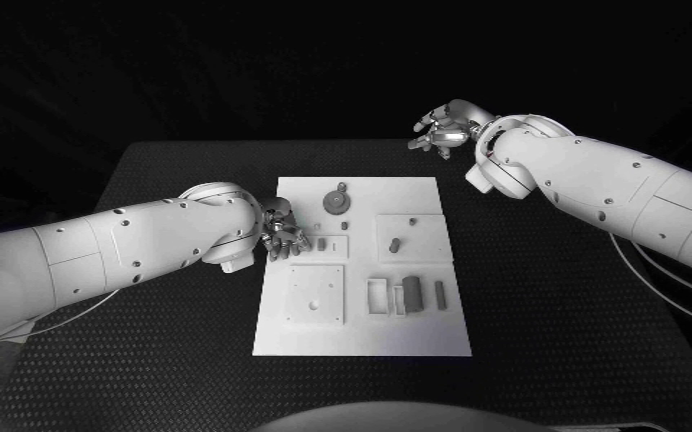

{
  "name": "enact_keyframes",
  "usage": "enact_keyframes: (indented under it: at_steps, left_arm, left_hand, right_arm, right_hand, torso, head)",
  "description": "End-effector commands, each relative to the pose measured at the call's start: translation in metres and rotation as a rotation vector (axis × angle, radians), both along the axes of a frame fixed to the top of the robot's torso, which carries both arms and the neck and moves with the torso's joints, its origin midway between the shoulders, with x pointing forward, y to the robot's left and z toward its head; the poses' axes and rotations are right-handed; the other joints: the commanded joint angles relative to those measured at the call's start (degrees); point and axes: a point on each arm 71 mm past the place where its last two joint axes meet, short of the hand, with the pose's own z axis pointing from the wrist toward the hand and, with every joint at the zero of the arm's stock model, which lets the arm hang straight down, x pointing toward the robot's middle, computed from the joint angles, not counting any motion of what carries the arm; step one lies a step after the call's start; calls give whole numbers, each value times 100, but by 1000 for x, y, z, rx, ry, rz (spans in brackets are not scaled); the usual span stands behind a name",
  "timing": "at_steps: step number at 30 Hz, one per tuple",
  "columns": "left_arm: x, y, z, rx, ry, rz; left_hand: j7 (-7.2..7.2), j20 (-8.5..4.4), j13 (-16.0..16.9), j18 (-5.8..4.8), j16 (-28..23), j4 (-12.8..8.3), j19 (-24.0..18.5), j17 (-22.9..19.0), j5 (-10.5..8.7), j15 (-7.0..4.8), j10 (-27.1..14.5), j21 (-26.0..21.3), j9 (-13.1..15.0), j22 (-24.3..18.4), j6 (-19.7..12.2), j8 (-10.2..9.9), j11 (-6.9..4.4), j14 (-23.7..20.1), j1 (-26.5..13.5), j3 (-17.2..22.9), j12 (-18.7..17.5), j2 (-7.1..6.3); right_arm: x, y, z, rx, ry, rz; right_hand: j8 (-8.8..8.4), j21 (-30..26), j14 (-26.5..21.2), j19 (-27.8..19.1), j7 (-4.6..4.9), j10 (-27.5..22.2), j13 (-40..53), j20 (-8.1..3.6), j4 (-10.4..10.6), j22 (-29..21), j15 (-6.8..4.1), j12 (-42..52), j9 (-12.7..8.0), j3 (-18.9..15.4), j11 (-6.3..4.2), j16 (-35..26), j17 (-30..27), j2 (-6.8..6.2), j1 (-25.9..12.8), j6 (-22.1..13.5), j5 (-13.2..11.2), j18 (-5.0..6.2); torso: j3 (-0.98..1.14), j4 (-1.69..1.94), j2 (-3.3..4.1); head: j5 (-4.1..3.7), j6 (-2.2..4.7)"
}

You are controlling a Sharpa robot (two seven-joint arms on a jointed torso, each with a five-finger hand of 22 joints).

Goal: Assemble the parts on the task board

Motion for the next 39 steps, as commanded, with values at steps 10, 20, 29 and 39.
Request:
enact_keyframes:
  at_steps: [10, 20, 29, 39]
  left_arm:
    - [-2, 2, -1, -15, -3, 5]
    - [-2, 3, 0, -14, -7, 9]
    - [-2, 3, 1, -18, -12, 10]
    - [-1, 4, 3, -22, -18, 16]
  left_hand:
    - [-32, -19, 6, -70, -5, -24, 19, -1, 22, -18, 13, -2, 26, 11, 7, 33, -20, -3, 250, 55, 7, 169]
    - [-35, -21, 7, -69, -3, -29, 21, -1, 34, -20, 14, -2, 40, 14, 7, 40, -23, -1, 260, 58, 11, 165]
    - [-40, -24, 12, -70, 3, -31, 31, 1, 75, -23, 21, 1, 66, 21, 12, 55, -27, 8, 266, 58, 21, 161]
    - [-40, -23, 13, -72, 3, -29, 32, 0, 99, -24, 18, 0, 79, 23, 7, 58, -27, 7, 260, 52, 23, 143]
  right_arm:
    - [-1, 0, -2, -13, 9, 13]
    - [-1, 0, -2, -13, 11, 14]
    - [-1, 0, -3, -14, 13, 14]
    - [-1, -1, -4, -19, 24, 15]
  right_hand:
    - [14, -34, -23, 7, 245, -40, -8, -51, 26, 98, -35, 39, -9, 3, -13, 37, -9, 32, -22, -1, 12, 212]
    - [14, -34, -24, 6, 246, -42, -10, -51, 26, 98, -35, 39, -10, 2, -13, 37, -11, 31, -23, -2, 12, 212]
    - [14, -35, -25, 5, 246, -43, -12, -51, 26, 98, -35, 40, -12, 1, -13, 38, -12, 31, -23, -5, 12, 212]
    - [13, -35, -26, 5, 247, -45, -14, -49, 30, 98, -34, 41, -13, -2, -12, 39, -13, 30, -29, -8, 11, 212]
  torso:
    - [3, 0, -2]
    - [1, 1, -1]
    - [0, -3, -1]
    - [2, 6, 0]
  head:
    - [-5, -7]
    - [-12, -8]
    - [-4, -7]
    - [-5, -5]
